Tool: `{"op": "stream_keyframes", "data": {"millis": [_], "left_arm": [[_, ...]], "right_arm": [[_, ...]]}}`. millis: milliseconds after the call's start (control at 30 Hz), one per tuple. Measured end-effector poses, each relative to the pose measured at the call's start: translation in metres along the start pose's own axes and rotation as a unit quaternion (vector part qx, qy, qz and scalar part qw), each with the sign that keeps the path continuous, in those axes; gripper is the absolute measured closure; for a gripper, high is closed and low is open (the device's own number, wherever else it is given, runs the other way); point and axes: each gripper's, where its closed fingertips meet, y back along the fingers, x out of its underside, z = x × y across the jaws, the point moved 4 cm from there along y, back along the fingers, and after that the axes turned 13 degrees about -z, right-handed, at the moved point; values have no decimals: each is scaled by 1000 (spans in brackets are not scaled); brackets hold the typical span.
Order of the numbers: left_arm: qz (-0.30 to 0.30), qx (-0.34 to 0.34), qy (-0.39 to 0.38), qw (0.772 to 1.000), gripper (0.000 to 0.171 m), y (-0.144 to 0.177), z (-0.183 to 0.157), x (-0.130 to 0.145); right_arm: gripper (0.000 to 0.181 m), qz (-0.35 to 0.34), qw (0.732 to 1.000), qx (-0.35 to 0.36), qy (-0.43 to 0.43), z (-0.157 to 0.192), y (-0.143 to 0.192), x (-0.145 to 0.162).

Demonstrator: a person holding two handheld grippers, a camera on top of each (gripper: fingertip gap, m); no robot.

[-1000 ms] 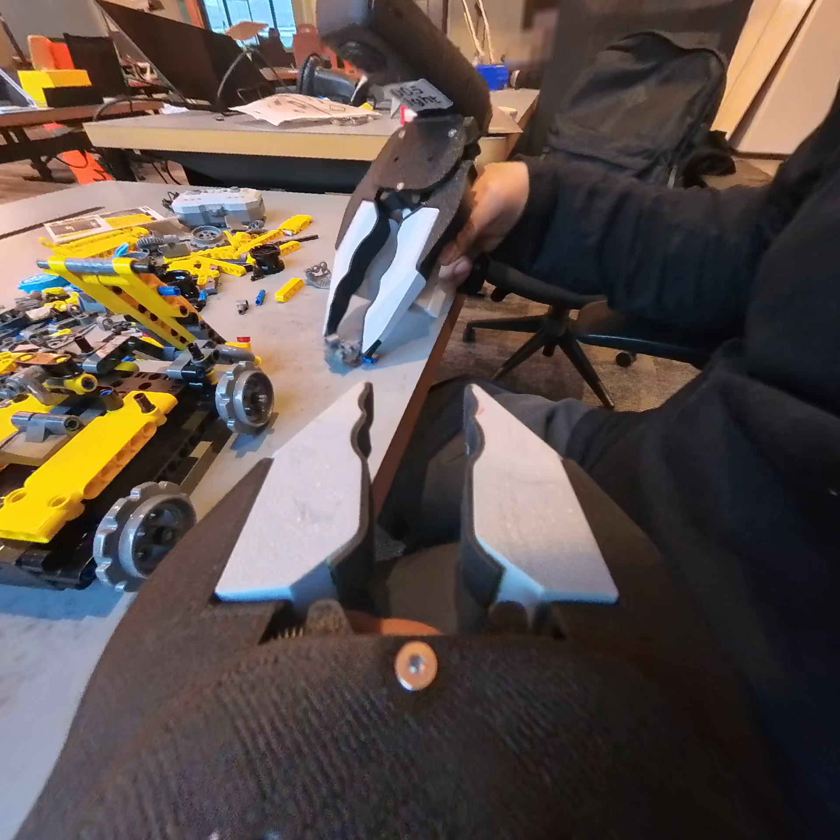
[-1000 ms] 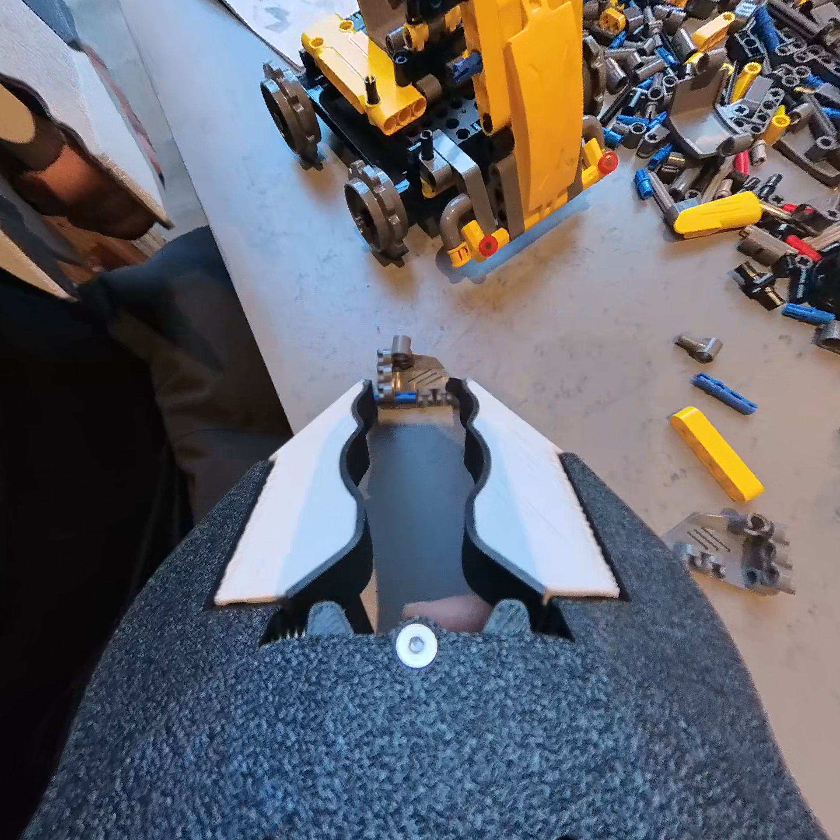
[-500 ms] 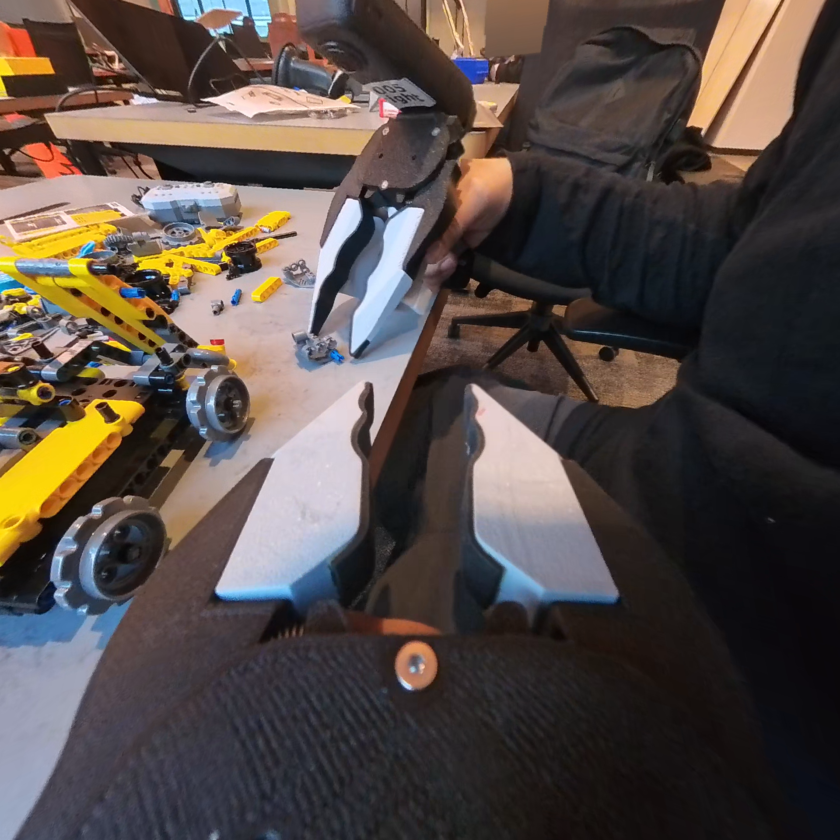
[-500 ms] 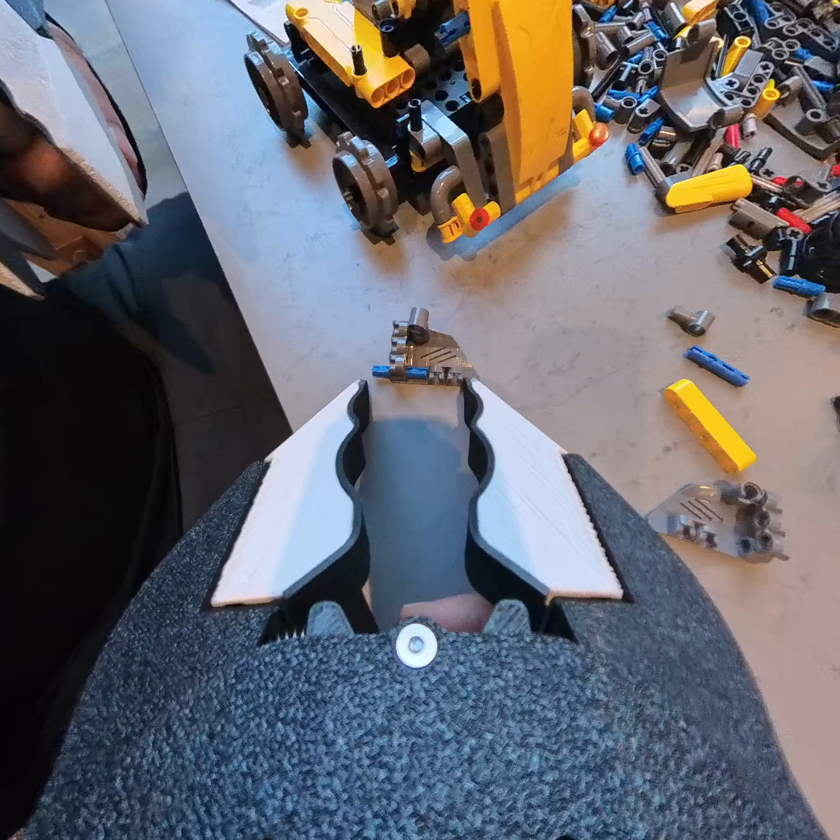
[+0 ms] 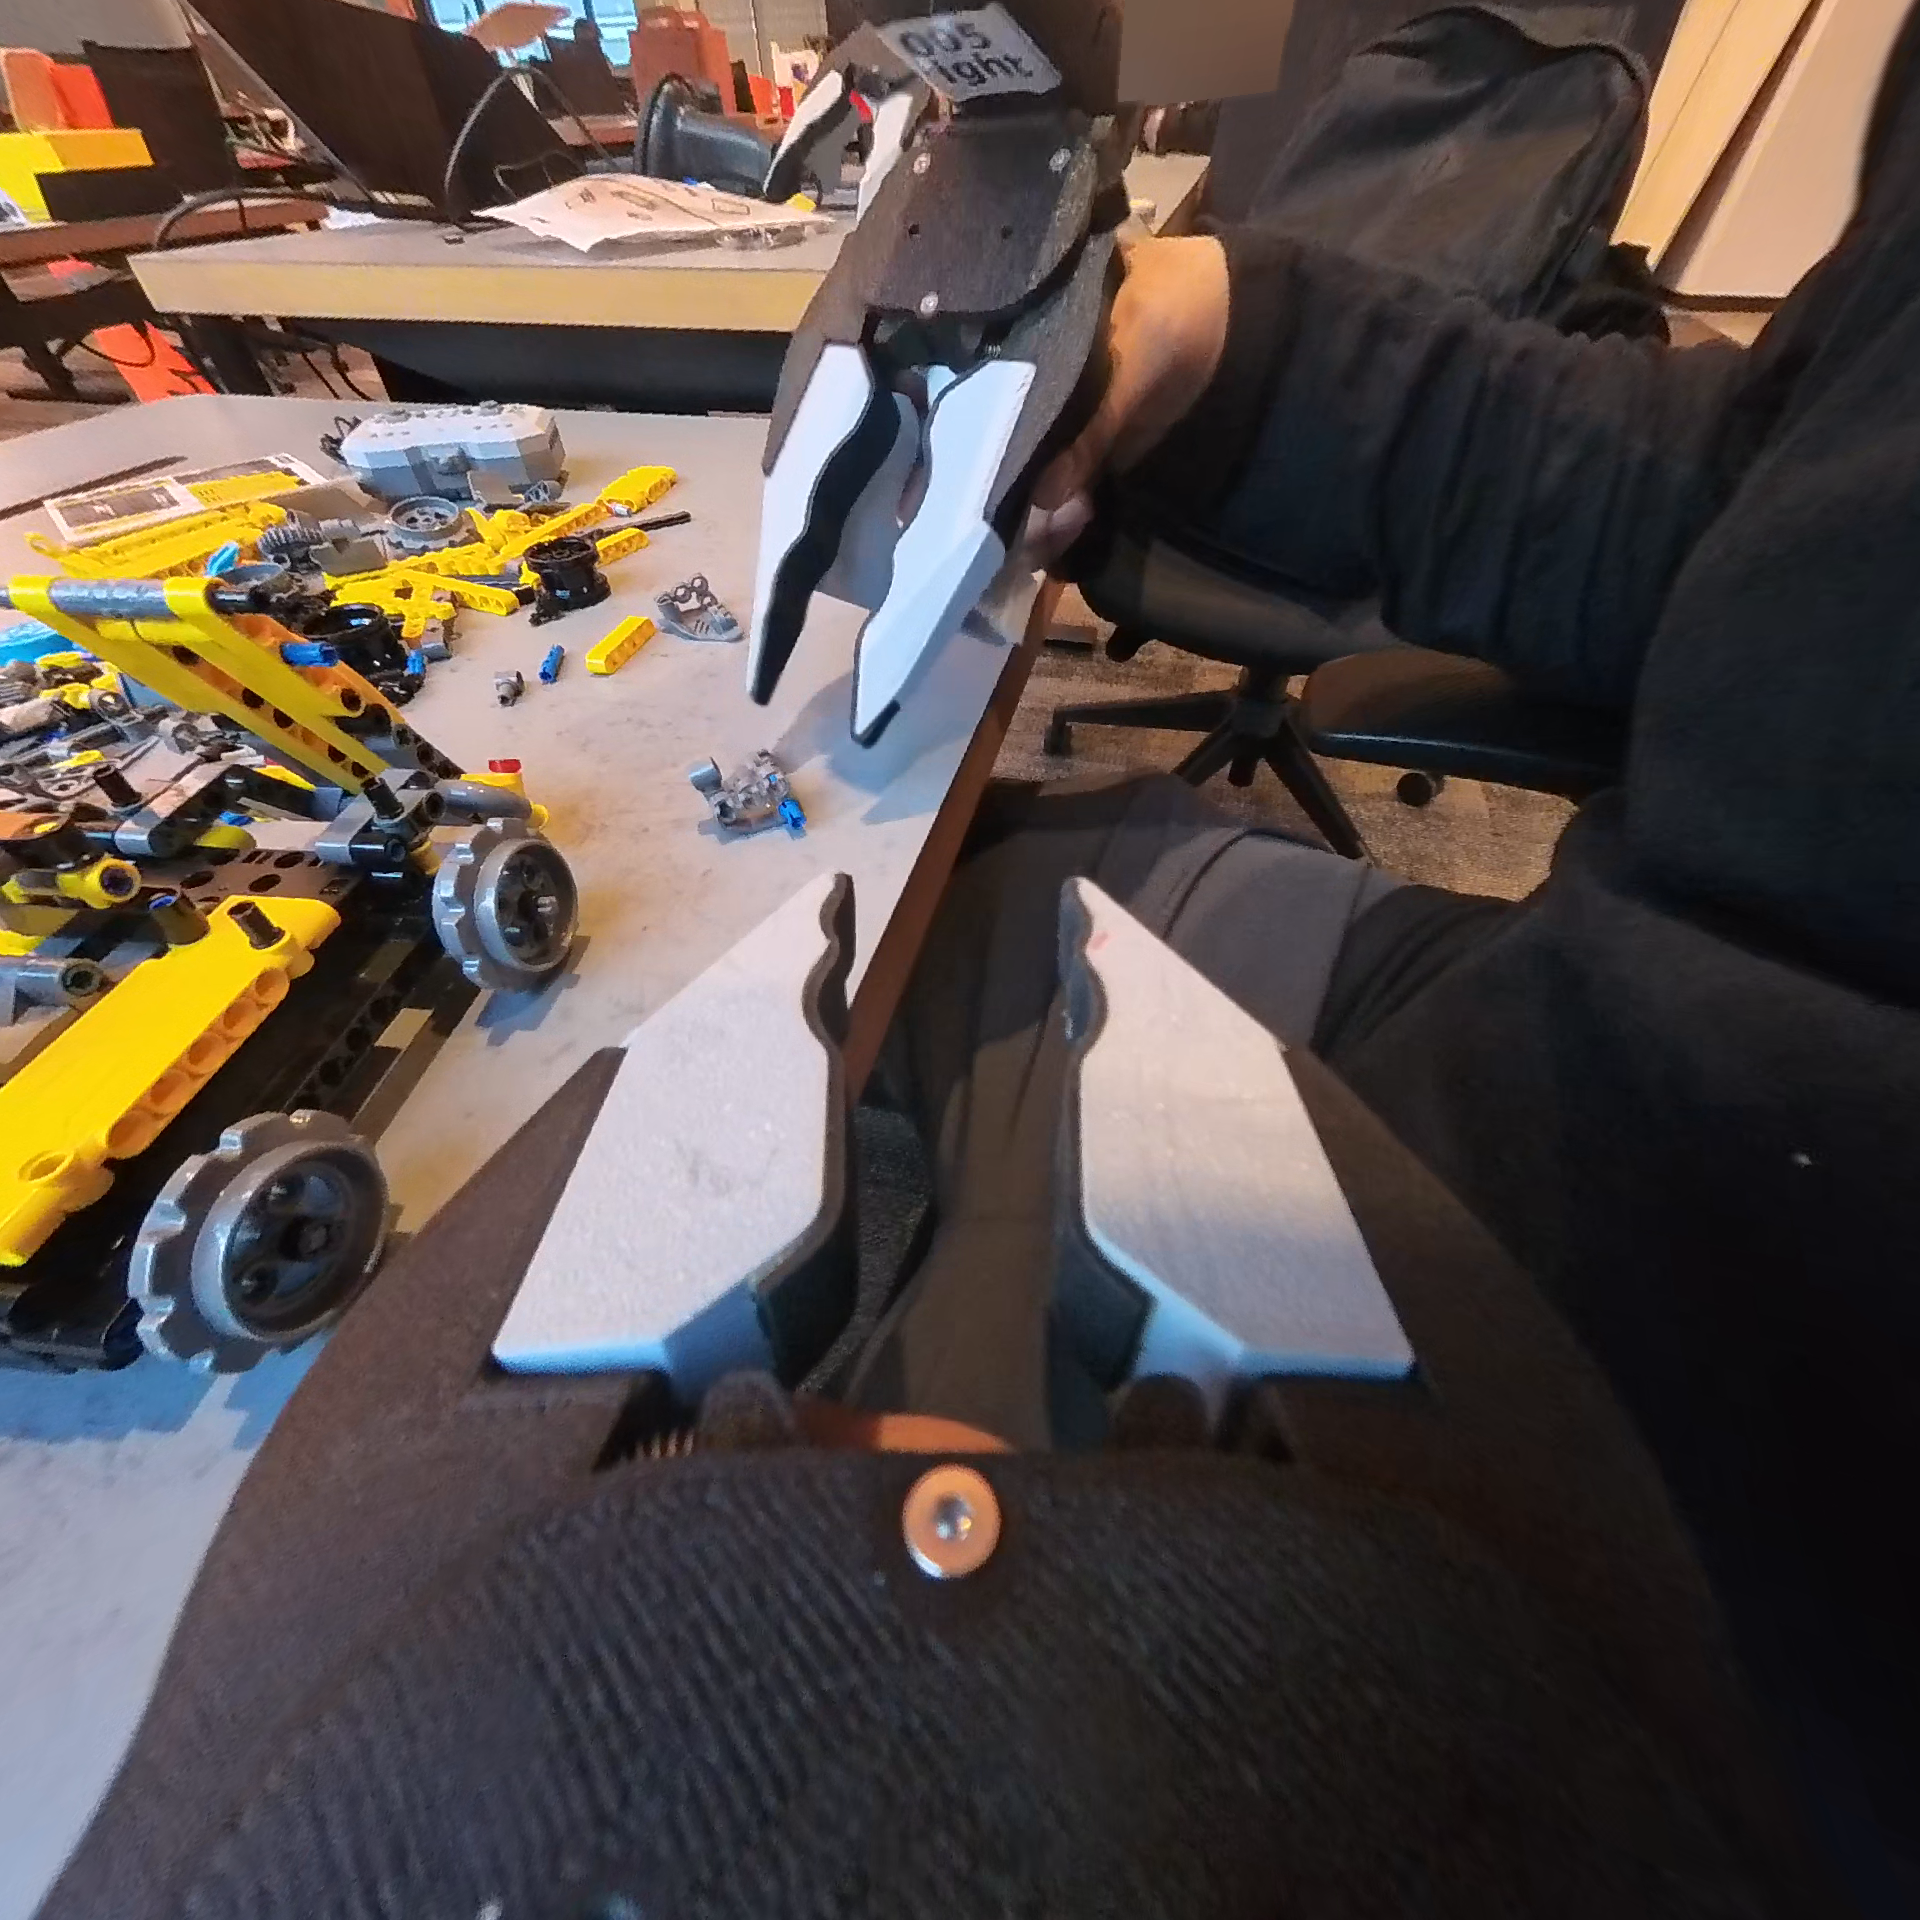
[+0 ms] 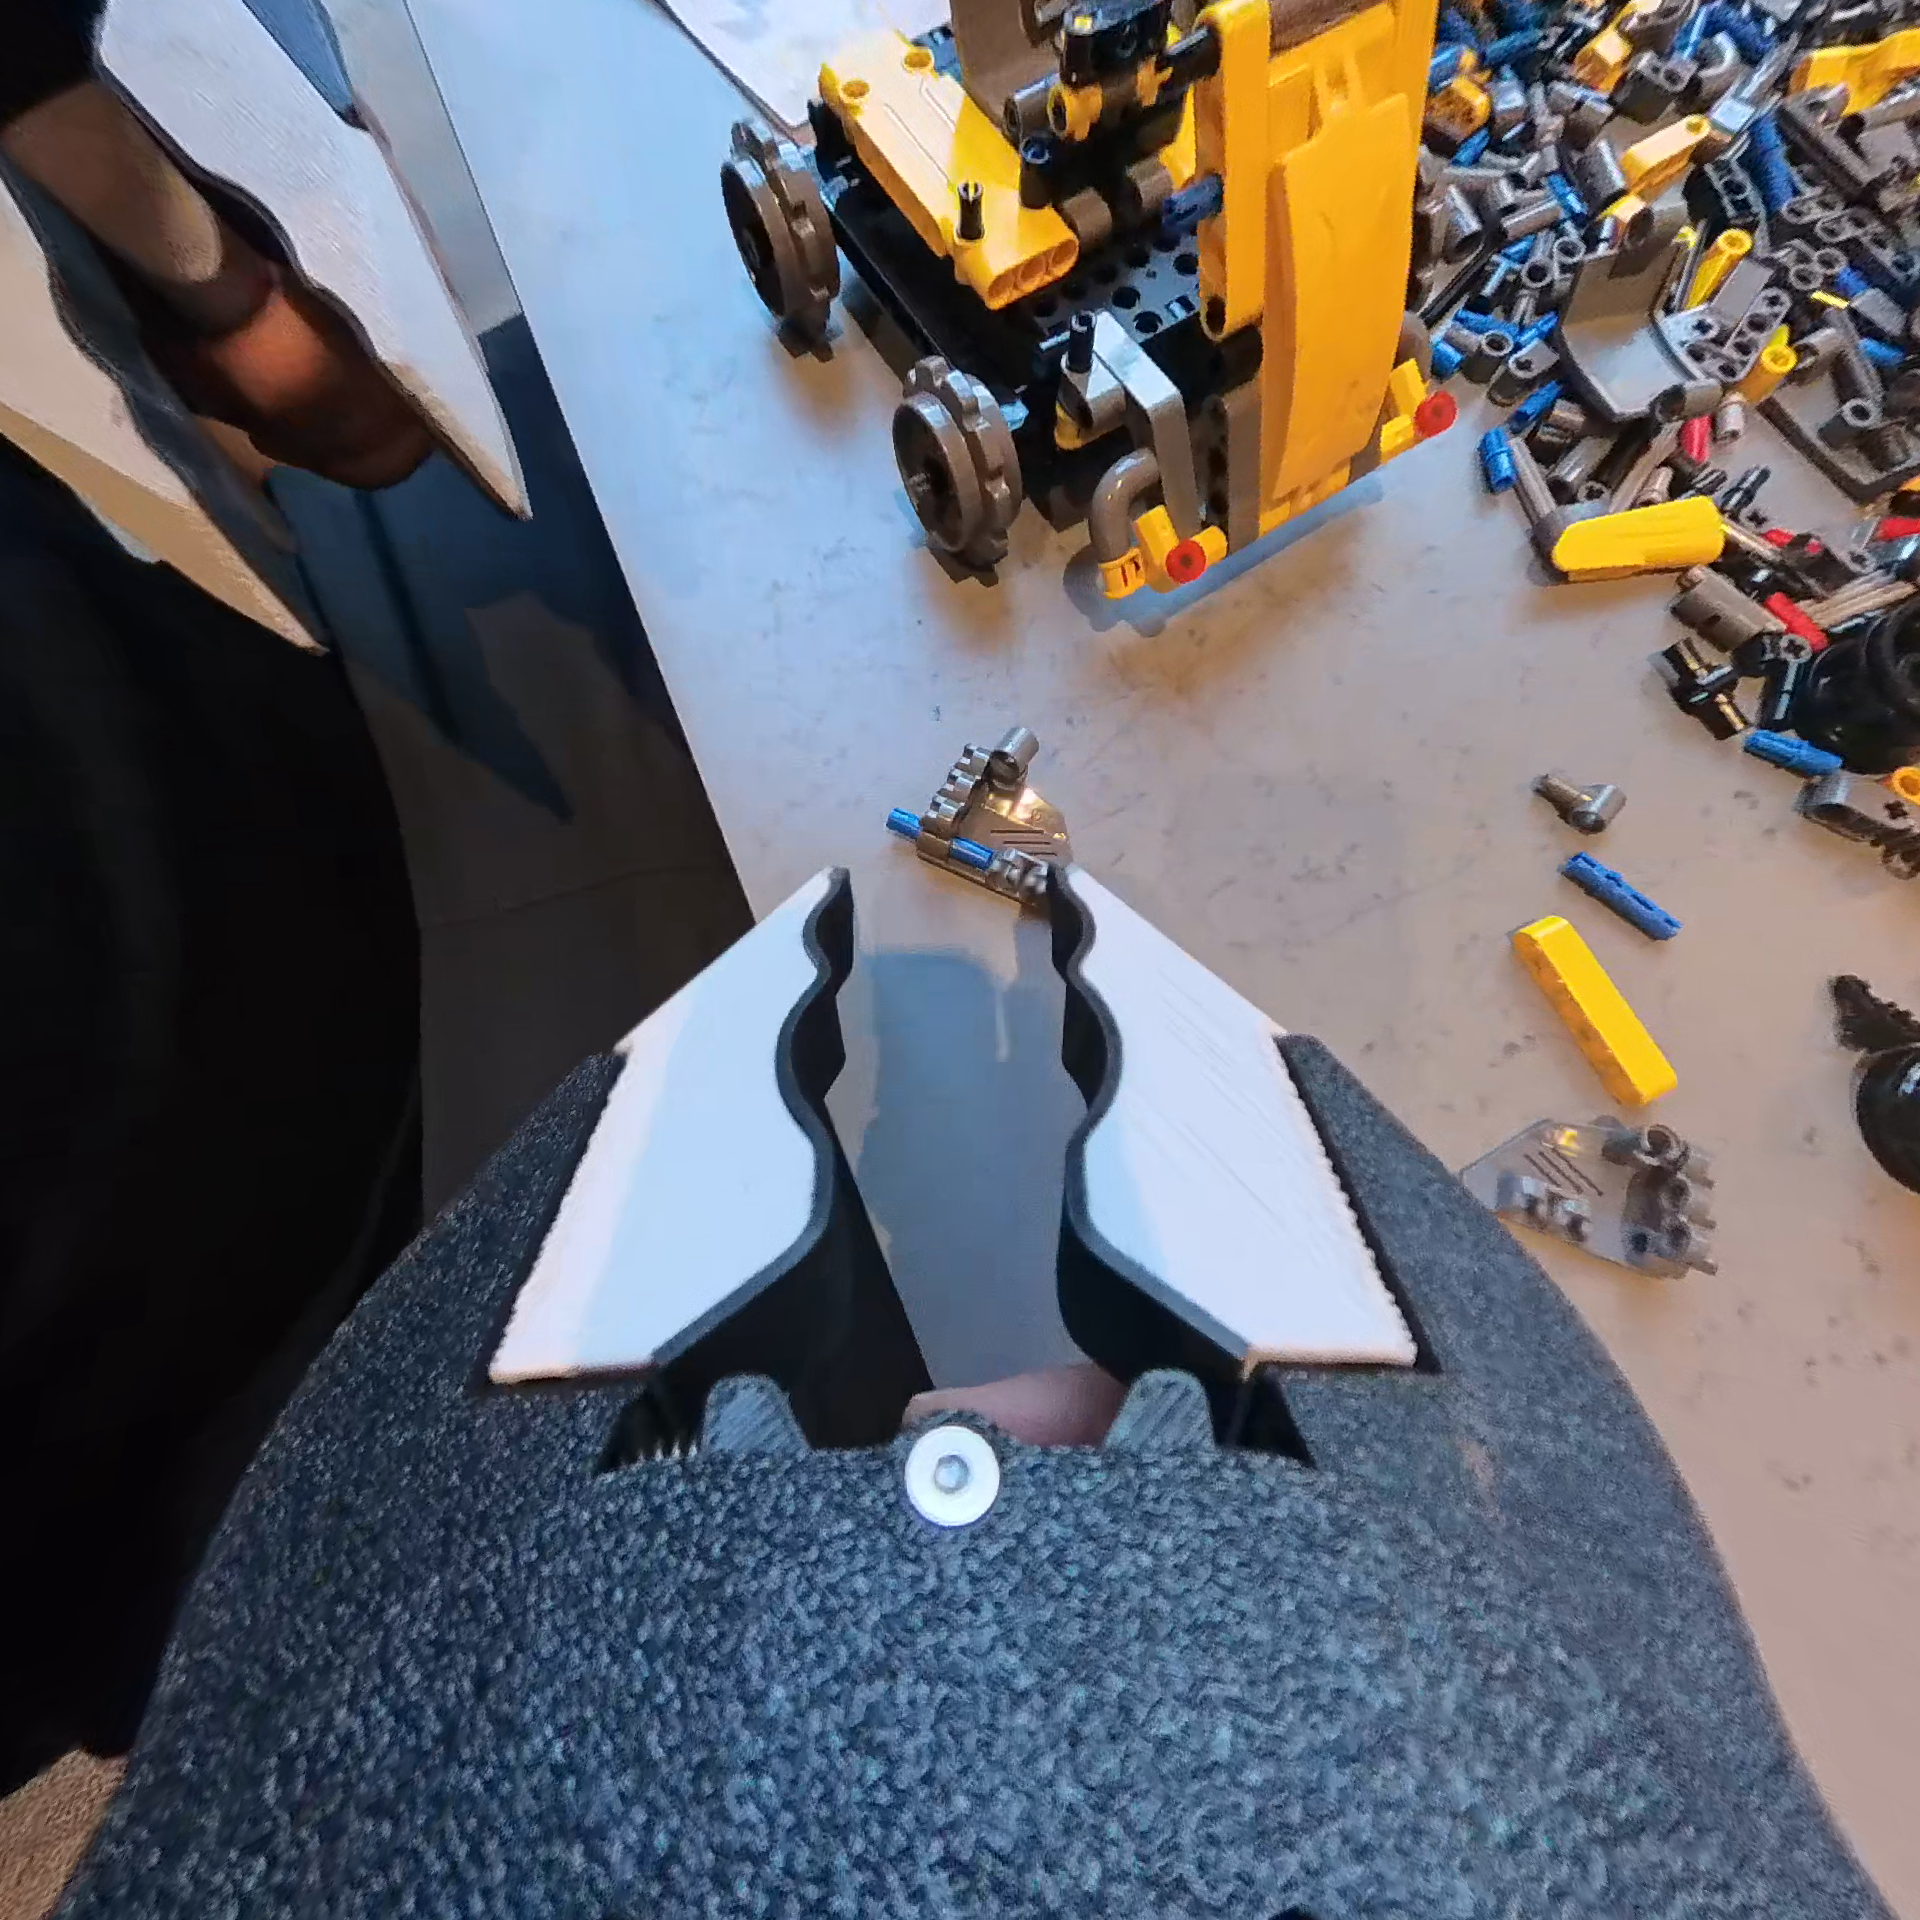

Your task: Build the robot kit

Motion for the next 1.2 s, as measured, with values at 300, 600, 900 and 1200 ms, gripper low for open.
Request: {"op": "stream_keyframes", "data": {"millis": [300,600,900,1200], "left_arm": [[10,3,23,1000,135,-6,0,4],[24,-5,22,999,138,-6,5,8],[32,-4,15,999,139,-5,5,11],[41,-9,16,999,138,-4,7,14]], "right_arm": [[140,-18,999,29,-40,-17,3,11],[133,-33,997,23,-58,-15,-10,10],[137,2,999,0,-34,4,-18,7],[139,-9,999,25,-29,-6,-10,2]]}}
